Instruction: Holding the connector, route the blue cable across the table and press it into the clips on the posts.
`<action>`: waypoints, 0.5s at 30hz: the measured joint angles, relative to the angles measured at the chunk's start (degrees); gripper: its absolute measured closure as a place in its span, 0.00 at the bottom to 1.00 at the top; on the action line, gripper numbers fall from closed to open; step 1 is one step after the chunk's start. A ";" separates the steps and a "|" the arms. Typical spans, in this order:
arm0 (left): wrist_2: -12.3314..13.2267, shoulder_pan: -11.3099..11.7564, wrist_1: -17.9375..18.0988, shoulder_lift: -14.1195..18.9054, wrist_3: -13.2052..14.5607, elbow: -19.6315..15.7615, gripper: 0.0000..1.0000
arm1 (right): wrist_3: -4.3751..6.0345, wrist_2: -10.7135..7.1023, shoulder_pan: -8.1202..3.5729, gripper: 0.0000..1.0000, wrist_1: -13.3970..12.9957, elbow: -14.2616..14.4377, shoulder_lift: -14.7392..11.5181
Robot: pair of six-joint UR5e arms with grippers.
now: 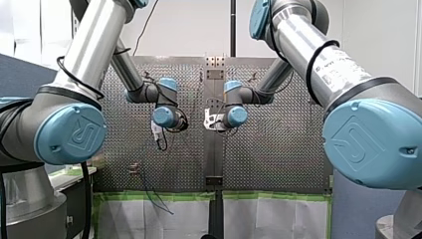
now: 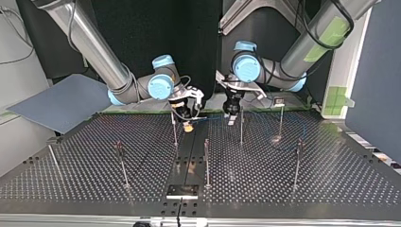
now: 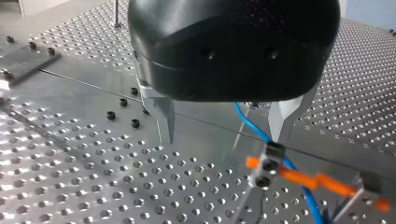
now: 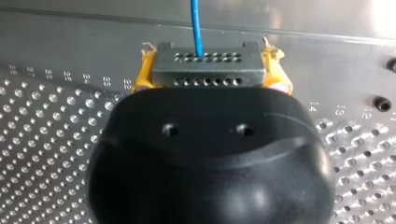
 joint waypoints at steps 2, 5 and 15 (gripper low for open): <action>-0.18 -0.16 0.03 -0.92 -0.40 0.93 0.00 | 0.01 0.00 0.00 1.00 0.00 0.00 0.00; -0.64 -0.21 0.06 -2.46 -1.11 2.48 0.00 | 0.01 0.00 -0.01 1.00 -0.03 0.00 0.00; -3.48 -0.40 -0.39 -4.02 -0.33 4.52 0.06 | 0.00 0.00 -0.10 1.00 -0.25 0.00 0.00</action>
